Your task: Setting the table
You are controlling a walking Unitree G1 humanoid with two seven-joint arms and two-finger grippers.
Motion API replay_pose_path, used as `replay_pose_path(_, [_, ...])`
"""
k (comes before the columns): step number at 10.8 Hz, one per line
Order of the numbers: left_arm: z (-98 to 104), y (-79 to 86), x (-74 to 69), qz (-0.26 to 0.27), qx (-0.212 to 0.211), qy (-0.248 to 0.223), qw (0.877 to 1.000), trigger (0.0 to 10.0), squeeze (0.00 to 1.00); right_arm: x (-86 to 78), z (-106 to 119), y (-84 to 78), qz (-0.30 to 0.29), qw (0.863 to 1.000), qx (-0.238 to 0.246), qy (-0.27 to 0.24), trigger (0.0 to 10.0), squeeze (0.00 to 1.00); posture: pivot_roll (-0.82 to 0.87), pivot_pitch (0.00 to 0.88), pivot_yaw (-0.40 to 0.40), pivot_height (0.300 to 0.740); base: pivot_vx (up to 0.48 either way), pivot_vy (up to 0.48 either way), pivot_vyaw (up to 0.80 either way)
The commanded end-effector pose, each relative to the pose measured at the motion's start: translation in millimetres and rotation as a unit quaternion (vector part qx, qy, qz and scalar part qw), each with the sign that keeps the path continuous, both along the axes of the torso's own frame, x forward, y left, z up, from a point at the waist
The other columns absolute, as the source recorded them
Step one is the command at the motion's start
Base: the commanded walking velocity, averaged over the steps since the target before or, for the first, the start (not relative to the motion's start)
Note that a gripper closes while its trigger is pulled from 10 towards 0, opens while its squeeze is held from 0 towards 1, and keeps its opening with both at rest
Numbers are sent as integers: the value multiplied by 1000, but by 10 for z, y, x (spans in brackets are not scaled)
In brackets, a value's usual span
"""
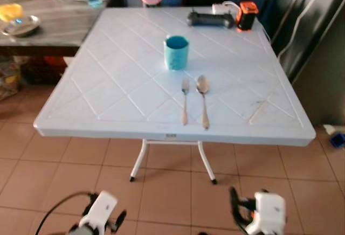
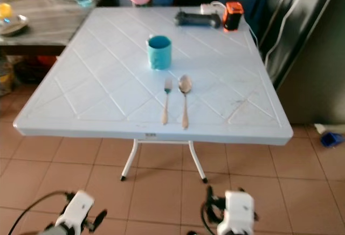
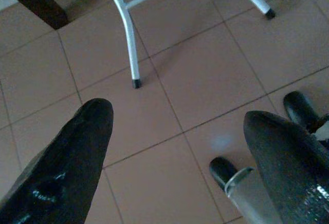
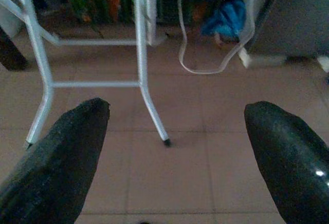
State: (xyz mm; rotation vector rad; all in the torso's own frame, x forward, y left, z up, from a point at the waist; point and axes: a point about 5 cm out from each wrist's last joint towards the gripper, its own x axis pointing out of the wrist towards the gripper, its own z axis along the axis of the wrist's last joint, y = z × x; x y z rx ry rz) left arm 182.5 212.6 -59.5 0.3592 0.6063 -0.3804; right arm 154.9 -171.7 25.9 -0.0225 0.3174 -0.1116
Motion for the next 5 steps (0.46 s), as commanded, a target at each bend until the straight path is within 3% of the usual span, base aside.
replay_pose_path(1, [4, 44, -52, 7, -1, -11, 1000, 10000, 0, -19, 108, -27, -9, 1000, -2, -6, 10000, 0, 59, 127, 38, 740, 0, 0, 0])
replay_pose_path(4, [21, 15, -81, 17, -30, -30, 999, 10000, 0, -50, 301, -18, 2, 999, -33, -31, 10000, 0, 43, 130, 38, 740, 0, 0, 0])
replay_pose_path(5, [424, 103, 442, -6, -66, -128, 989, 10000, 0, -29, 331, -20, 0, 999, -37, -34, 10000, 0, 40, 127, 42, 740, 0, 0, 0])
